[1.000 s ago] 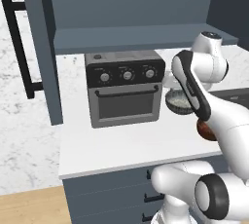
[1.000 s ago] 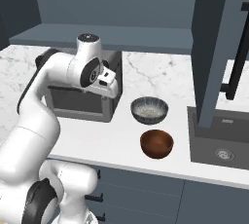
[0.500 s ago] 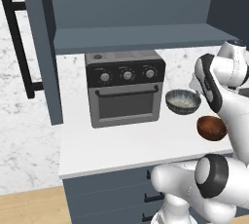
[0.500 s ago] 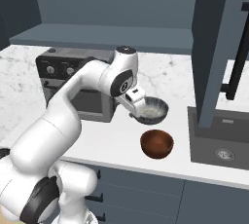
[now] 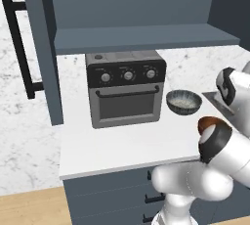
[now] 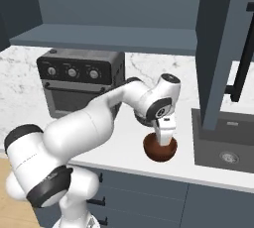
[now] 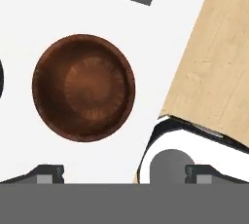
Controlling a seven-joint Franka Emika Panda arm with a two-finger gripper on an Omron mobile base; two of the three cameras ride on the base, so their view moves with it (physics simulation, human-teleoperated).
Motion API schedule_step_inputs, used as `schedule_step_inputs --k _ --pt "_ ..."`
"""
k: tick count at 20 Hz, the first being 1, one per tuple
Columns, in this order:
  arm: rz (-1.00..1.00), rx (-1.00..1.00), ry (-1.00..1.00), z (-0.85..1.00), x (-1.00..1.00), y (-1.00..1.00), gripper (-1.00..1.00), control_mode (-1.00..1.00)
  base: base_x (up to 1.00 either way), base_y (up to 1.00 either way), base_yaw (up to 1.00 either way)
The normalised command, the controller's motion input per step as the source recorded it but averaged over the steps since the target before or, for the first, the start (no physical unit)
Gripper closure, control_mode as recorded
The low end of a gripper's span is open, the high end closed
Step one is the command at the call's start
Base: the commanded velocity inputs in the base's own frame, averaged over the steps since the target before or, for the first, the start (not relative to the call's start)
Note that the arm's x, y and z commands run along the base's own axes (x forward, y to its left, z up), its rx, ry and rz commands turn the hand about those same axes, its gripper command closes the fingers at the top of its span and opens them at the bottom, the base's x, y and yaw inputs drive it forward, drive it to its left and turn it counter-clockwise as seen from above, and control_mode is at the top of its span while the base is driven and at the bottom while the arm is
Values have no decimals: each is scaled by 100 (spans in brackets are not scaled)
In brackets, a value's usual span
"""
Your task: Pick up the bowls on the counter and stack them on top of one another in the open cabinet. Place the smaller bowl on top of the larger bowl.
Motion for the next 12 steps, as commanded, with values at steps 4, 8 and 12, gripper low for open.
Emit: schedule_step_inputs --k 4,8,12 --pt "-7 17 0 -69 0 -57 -100 -100 0 0 0" --pt "3 0 -1 -43 1 0 -100 -100 0 0 0" --pt "7 0 0 -39 6 0 -100 -100 0 0 0"
